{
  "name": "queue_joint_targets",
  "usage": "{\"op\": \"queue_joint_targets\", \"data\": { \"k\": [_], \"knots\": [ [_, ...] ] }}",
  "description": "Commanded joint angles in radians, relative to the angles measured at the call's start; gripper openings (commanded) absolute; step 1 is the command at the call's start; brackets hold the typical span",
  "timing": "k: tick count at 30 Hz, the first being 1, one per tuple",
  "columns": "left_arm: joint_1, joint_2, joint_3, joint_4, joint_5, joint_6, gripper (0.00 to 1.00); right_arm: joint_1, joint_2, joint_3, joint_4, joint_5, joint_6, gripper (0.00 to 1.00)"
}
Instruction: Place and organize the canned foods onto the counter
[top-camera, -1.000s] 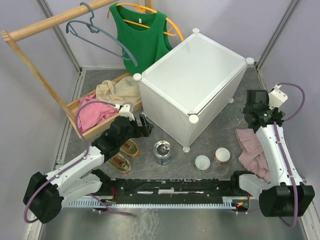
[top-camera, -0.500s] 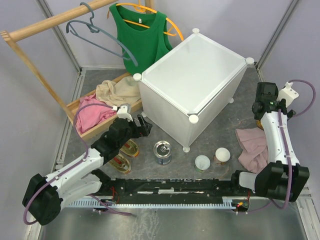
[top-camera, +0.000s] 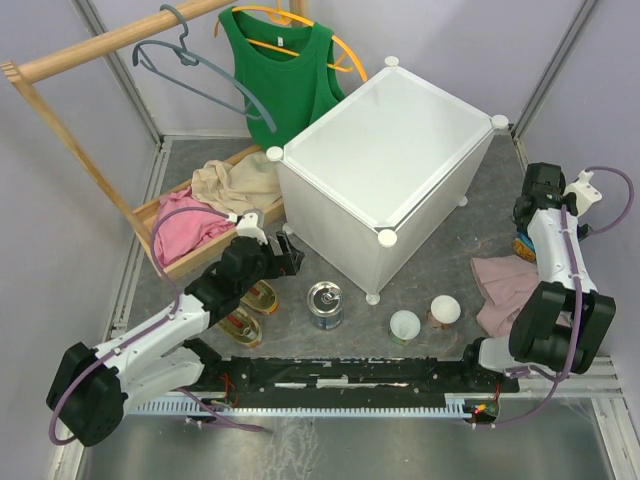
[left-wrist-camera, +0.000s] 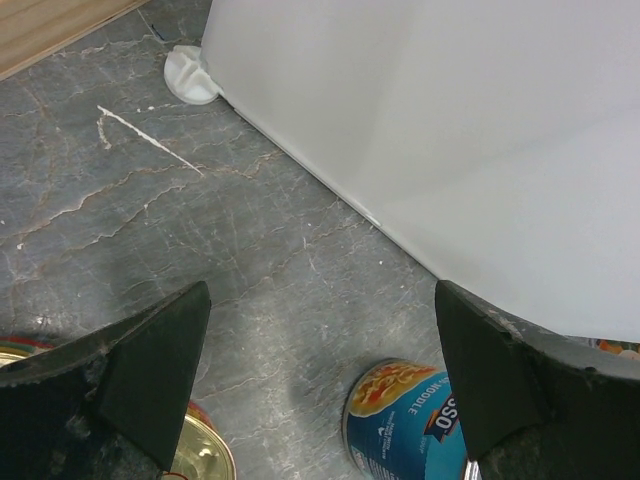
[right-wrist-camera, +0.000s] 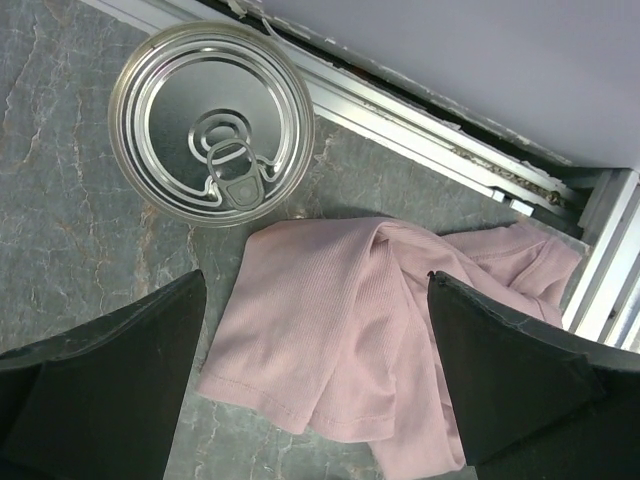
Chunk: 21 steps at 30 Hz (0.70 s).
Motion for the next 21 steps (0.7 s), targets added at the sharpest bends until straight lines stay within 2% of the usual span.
{"op": "queue_joint_targets", "data": {
  "k": [1, 21],
  "knots": [
    [-0.002, 0.007, 0.042, 0.012, -0.030, 0.007, 0.99, -0.012, 0.028, 0.055, 0.036, -0.017, 0.044, 1.00],
    [-0.002, 0.025, 0.044, 0.020, -0.061, 0.045, 0.99, -0.033, 0.154, 0.184, 0.029, -0.016, 0.062, 1.00]
  ]
}}
